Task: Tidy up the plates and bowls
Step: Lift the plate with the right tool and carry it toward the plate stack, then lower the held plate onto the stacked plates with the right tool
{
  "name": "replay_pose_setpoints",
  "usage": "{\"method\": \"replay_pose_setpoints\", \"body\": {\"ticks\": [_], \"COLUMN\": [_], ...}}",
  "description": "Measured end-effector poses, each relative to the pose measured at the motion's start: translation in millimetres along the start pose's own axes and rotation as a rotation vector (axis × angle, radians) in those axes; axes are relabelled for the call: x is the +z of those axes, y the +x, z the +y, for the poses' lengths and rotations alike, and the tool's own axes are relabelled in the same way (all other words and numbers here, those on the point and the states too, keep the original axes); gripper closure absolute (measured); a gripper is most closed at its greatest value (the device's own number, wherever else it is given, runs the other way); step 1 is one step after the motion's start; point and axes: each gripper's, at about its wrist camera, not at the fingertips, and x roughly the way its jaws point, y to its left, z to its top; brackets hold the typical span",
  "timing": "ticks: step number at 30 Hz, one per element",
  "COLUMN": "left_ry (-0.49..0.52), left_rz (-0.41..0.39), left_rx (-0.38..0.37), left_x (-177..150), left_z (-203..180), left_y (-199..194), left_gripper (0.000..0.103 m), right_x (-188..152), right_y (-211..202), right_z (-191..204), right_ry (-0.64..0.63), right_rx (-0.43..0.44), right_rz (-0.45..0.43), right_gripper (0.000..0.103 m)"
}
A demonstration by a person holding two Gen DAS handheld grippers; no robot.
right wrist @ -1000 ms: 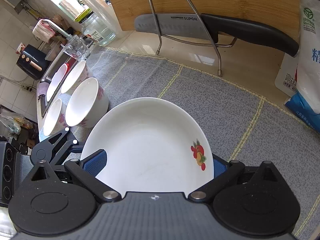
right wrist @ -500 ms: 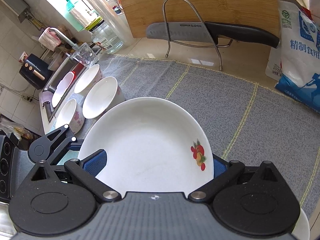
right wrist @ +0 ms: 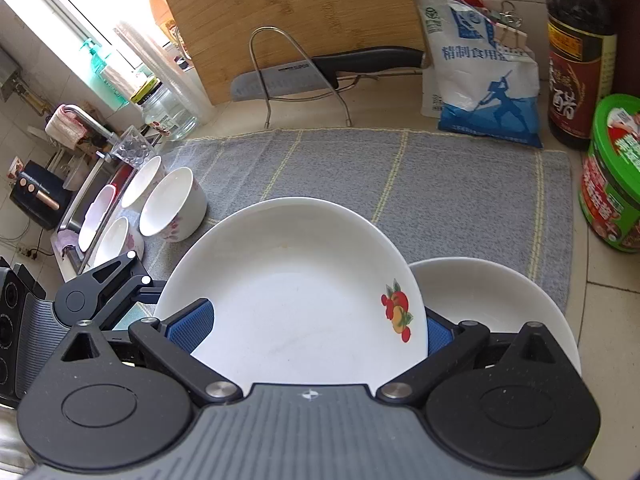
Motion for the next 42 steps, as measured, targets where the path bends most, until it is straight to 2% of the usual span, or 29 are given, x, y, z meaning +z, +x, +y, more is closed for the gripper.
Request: {"method": "replay_pose_setpoints", "body": {"ticks": [11, 27, 42], "left_ry": [0.059, 0.086, 0.114], "left_rz": [0.034, 0.058, 0.073], "left_rx": [-0.077, -0.094, -0.119], "left_x": [5.2, 13.7, 16.6], "left_z": [-14.9, -16.1, -13.4], "left_y": [31.2, 49.4, 62.3], "left_gripper": [0.001, 0.001, 0.001], "right_x": [-31.4, -42.0, -54.4], "right_y": [-16.6, -12.5, -22.4], "right_z": [-35.5, -59.9, -63.8], "right_ry": [0.098, 0.155, 0.186], "right_rx": [-0.046, -0.051, -0.086], "right_rz": [-0.023, -0.029, -0.042], "right_gripper": [0.0, 0.0, 0.0]}}
